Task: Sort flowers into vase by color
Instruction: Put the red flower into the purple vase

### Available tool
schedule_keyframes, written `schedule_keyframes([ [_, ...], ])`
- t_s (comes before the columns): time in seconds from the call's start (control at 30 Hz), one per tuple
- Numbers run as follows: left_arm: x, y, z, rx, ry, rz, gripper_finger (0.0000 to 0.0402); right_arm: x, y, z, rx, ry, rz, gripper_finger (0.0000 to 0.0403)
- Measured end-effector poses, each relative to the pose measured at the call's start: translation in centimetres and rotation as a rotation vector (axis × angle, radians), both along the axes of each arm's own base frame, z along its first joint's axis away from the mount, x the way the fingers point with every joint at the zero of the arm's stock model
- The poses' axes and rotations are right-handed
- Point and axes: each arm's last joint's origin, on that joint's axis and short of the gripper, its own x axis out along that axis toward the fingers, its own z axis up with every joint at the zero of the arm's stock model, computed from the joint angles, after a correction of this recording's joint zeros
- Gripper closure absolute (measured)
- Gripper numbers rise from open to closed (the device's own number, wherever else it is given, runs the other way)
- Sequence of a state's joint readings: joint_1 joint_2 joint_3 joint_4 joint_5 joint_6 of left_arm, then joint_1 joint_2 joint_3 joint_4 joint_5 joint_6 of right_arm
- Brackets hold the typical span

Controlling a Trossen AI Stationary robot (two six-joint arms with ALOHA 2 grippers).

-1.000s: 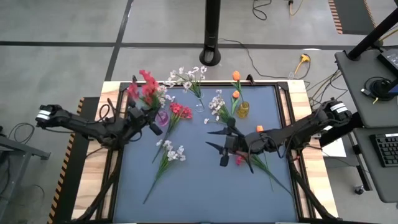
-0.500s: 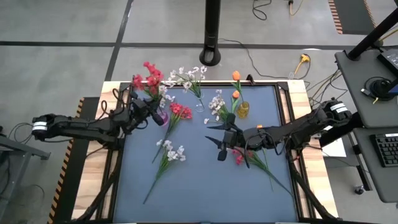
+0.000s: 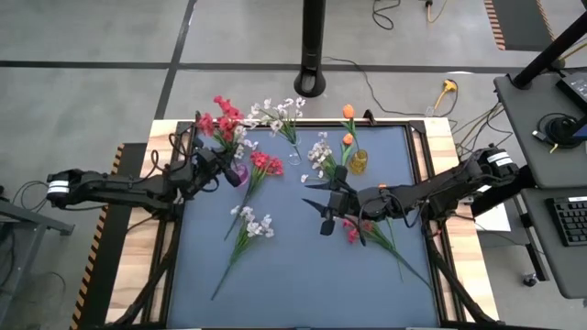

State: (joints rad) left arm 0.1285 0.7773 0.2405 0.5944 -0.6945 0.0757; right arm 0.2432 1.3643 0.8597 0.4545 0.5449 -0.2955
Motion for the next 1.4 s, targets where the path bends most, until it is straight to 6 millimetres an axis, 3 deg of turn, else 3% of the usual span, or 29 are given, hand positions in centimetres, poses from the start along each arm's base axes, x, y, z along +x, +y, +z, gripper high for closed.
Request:
schedule_keyframes([
  [0.43,0.0,0.0,-0.2,-0.020,-0.012,0.000,0.0401,0.0,0.0,-0.2,0.004,0.014,-0.001,0.0245],
  [1.07,-0.9,-0.1,-2.7,-0.059,-0.066,-0.001,0.0401,0.0,0.0,-0.4,0.024,0.028,-0.003,0.0236],
  [1.4,-1.0,-0.1,-2.9,-0.061,-0.063,-0.001,0.0402,0.0,0.0,-0.4,0.030,0.026,-0.003,0.0236],
])
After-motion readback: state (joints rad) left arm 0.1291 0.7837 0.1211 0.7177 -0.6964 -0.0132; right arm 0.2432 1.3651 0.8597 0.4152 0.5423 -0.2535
